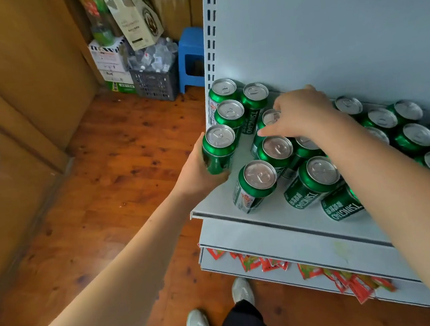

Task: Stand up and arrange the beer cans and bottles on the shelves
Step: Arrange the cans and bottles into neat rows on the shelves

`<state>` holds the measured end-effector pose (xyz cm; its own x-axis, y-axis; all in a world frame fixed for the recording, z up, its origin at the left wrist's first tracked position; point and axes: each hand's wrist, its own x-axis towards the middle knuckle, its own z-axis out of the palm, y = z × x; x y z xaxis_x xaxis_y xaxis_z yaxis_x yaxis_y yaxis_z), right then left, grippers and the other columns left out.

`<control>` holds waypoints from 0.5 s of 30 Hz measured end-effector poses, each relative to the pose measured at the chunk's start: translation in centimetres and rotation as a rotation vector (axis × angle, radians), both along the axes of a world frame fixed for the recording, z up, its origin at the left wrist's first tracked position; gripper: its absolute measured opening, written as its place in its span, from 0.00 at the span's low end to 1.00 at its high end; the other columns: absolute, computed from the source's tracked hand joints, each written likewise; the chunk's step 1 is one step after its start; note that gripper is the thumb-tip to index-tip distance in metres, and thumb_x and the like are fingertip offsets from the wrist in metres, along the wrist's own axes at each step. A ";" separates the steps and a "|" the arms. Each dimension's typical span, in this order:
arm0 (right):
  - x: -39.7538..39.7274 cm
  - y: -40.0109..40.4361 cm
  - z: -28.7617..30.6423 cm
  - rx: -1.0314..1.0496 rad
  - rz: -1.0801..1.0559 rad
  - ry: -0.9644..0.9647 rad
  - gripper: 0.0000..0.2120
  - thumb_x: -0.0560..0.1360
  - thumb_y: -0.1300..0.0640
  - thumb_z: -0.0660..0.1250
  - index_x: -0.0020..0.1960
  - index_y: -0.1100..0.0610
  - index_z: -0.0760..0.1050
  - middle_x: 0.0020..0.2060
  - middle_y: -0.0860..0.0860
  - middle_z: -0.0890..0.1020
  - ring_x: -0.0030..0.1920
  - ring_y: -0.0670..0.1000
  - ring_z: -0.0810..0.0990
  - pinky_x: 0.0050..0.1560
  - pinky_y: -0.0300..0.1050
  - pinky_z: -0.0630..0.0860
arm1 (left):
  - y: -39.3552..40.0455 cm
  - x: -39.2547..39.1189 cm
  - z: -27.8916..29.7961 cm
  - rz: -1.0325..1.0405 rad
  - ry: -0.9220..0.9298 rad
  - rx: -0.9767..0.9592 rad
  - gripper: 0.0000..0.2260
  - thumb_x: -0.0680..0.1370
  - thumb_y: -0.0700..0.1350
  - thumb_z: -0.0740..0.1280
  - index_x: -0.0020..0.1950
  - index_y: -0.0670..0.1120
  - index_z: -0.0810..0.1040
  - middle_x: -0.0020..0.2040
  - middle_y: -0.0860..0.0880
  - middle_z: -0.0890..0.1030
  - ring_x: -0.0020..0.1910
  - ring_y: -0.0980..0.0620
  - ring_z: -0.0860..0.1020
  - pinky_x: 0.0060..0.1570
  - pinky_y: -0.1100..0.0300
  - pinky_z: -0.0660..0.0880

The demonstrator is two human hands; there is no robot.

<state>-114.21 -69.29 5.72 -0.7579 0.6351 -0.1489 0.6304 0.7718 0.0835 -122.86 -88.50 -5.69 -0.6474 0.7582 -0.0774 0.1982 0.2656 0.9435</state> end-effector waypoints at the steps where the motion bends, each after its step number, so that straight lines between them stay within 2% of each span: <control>1: 0.1 0.1 0.0 -0.060 -0.015 -0.008 0.27 0.68 0.38 0.70 0.58 0.56 0.77 0.54 0.56 0.80 0.60 0.61 0.72 0.55 0.49 0.73 | 0.1 0.1 -0.1 0.009 0.001 0.003 0.36 0.69 0.36 0.77 0.69 0.55 0.64 0.60 0.61 0.74 0.60 0.64 0.74 0.54 0.74 0.72; 4: 0.1 0.2 -0.2 -0.170 -0.065 0.135 0.23 0.66 0.46 0.75 0.54 0.60 0.80 0.50 0.57 0.82 0.54 0.59 0.77 0.53 0.49 0.77 | 0.2 0.2 -0.3 0.040 0.018 -0.024 0.37 0.69 0.40 0.77 0.73 0.51 0.64 0.66 0.55 0.75 0.63 0.57 0.73 0.58 0.66 0.71; 9: -0.2 -0.8 -1.3 -0.139 -0.086 0.394 0.22 0.66 0.44 0.75 0.48 0.61 0.79 0.45 0.56 0.82 0.51 0.59 0.77 0.47 0.50 0.77 | 0.3 0.0 0.2 0.027 0.034 -0.051 0.37 0.69 0.42 0.78 0.74 0.49 0.64 0.67 0.53 0.75 0.64 0.55 0.74 0.60 0.63 0.72; 12: -1.1 -1.1 -1.3 -0.145 -0.076 0.445 0.22 0.68 0.43 0.74 0.49 0.61 0.78 0.46 0.56 0.81 0.49 0.59 0.78 0.42 0.45 0.72 | 0.4 -0.5 0.2 0.007 0.035 -0.044 0.35 0.70 0.41 0.77 0.72 0.51 0.65 0.63 0.56 0.76 0.60 0.58 0.74 0.55 0.71 0.71; 14: -1.2 -1.5 -1.5 -0.159 -0.056 0.457 0.23 0.70 0.44 0.74 0.53 0.62 0.78 0.50 0.57 0.81 0.51 0.58 0.78 0.44 0.46 0.72 | 0.3 -0.6 0.1 -0.011 0.036 -0.041 0.35 0.69 0.41 0.77 0.72 0.52 0.65 0.61 0.59 0.75 0.58 0.60 0.74 0.49 0.77 0.71; 15: -1.2 -1.7 -1.8 -0.166 -0.051 0.476 0.23 0.70 0.45 0.74 0.54 0.63 0.78 0.51 0.58 0.81 0.51 0.58 0.78 0.47 0.48 0.74 | 0.2 -0.7 0.1 -0.020 0.032 -0.036 0.36 0.69 0.41 0.78 0.73 0.53 0.65 0.61 0.60 0.75 0.59 0.60 0.74 0.50 0.77 0.71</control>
